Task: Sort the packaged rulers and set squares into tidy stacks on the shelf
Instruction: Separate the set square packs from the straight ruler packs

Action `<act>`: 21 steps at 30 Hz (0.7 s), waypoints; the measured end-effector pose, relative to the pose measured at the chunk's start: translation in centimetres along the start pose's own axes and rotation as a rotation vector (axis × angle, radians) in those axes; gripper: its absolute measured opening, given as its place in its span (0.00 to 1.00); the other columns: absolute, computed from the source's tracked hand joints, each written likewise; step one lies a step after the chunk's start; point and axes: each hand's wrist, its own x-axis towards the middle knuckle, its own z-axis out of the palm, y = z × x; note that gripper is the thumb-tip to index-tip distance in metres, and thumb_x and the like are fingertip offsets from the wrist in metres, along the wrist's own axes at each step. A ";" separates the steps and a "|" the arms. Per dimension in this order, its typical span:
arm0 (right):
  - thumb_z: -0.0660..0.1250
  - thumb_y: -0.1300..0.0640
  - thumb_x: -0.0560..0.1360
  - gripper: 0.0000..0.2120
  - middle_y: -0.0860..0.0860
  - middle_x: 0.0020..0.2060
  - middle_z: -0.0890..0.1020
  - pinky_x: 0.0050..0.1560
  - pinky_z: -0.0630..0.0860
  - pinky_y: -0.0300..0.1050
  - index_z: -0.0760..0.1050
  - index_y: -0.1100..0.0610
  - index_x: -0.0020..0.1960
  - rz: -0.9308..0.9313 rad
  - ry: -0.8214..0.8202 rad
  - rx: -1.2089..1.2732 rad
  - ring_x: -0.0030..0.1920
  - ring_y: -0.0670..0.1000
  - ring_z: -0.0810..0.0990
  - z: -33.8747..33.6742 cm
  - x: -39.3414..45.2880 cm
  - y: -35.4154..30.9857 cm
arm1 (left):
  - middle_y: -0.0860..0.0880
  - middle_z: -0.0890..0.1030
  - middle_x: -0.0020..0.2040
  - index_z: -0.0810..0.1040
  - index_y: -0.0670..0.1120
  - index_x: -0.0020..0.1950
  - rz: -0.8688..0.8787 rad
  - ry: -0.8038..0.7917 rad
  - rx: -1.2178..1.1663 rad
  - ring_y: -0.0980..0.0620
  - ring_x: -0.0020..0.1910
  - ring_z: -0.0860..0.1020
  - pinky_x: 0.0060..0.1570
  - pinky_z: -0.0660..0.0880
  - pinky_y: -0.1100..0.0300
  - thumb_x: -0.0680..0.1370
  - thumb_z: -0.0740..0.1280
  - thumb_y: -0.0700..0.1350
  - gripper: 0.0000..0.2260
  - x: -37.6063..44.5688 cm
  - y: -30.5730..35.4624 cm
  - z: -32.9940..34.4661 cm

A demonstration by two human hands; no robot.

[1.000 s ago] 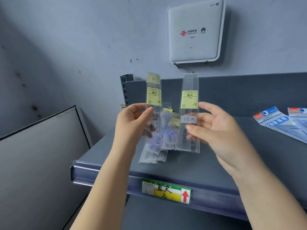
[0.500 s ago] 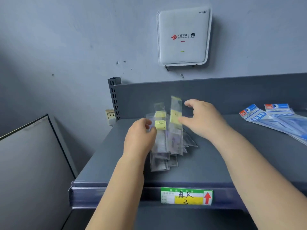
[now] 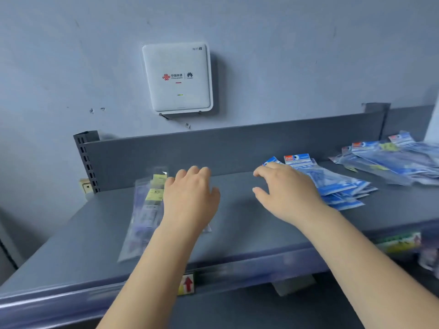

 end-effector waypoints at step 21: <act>0.58 0.49 0.78 0.15 0.46 0.58 0.75 0.48 0.70 0.44 0.70 0.49 0.64 0.160 0.018 -0.068 0.60 0.50 0.72 -6.5 -7.3 29.2 | 0.51 0.76 0.60 0.73 0.49 0.62 0.332 -0.177 -0.139 0.48 0.62 0.72 0.58 0.66 0.55 0.77 0.61 0.52 0.15 3.9 32.9 6.3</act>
